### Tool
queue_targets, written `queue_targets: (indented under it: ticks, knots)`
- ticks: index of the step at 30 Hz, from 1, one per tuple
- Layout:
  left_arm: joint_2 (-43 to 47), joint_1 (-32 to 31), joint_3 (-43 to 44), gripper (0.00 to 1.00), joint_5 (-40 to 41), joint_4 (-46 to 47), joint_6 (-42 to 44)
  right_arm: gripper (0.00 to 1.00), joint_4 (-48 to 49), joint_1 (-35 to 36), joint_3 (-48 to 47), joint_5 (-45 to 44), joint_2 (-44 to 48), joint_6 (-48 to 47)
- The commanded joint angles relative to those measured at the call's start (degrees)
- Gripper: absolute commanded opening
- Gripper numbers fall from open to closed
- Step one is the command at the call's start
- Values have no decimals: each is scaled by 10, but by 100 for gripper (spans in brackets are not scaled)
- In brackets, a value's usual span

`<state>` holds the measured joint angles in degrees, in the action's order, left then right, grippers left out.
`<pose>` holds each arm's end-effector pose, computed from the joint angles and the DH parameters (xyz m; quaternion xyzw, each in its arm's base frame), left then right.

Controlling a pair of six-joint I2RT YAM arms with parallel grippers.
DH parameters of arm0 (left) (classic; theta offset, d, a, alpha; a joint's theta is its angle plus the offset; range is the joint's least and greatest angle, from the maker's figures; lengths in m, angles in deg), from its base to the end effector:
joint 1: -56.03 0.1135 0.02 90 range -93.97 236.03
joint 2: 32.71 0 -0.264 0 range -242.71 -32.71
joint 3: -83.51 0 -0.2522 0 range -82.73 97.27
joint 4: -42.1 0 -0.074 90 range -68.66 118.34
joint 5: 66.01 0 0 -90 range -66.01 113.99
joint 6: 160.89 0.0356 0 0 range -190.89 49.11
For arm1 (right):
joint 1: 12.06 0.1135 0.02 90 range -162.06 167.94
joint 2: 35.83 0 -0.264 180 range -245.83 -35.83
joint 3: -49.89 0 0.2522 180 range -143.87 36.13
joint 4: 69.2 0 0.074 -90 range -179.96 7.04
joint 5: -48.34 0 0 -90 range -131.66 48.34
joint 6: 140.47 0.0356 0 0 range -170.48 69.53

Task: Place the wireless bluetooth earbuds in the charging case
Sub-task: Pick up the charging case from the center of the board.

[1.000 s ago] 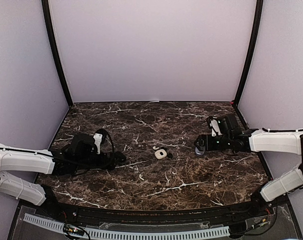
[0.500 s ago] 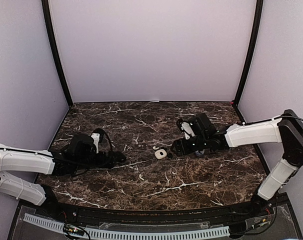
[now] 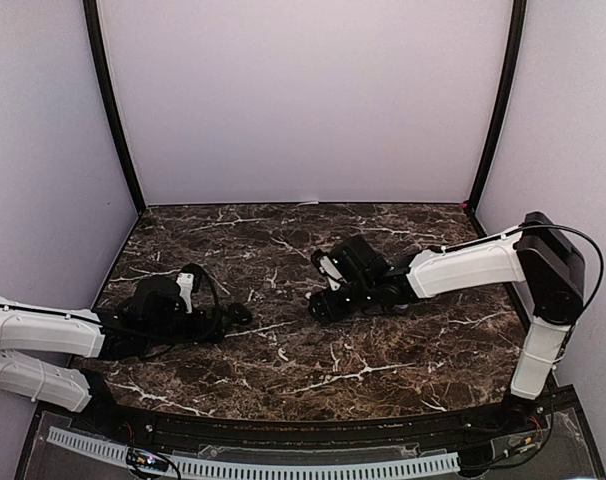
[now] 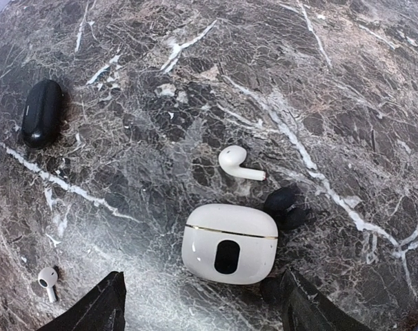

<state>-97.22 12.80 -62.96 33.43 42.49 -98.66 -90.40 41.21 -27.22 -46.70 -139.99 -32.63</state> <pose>0.1618 -0.1441 0.1665 0.0760 0.8633 -0.2286 0.4436 0.2310 0.3044 0.1731 -0.2691 0.8940 0.1736 0.3135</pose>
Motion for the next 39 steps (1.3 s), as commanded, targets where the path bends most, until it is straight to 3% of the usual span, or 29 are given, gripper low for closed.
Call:
queue_targets:
  ticks: [1, 27, 39]
  knots:
    - [7, 4, -5, 97, -8, 18, -9, 76, -27, 8, -23, -52, -19, 13]
    - [55, 4, -35, 97, -27, 6, -23, 70, -53, 31, -84, -89, -81, 25]
    - [79, 5, -40, 97, -23, -5, -26, 58, -69, 35, -112, -103, -95, 23]
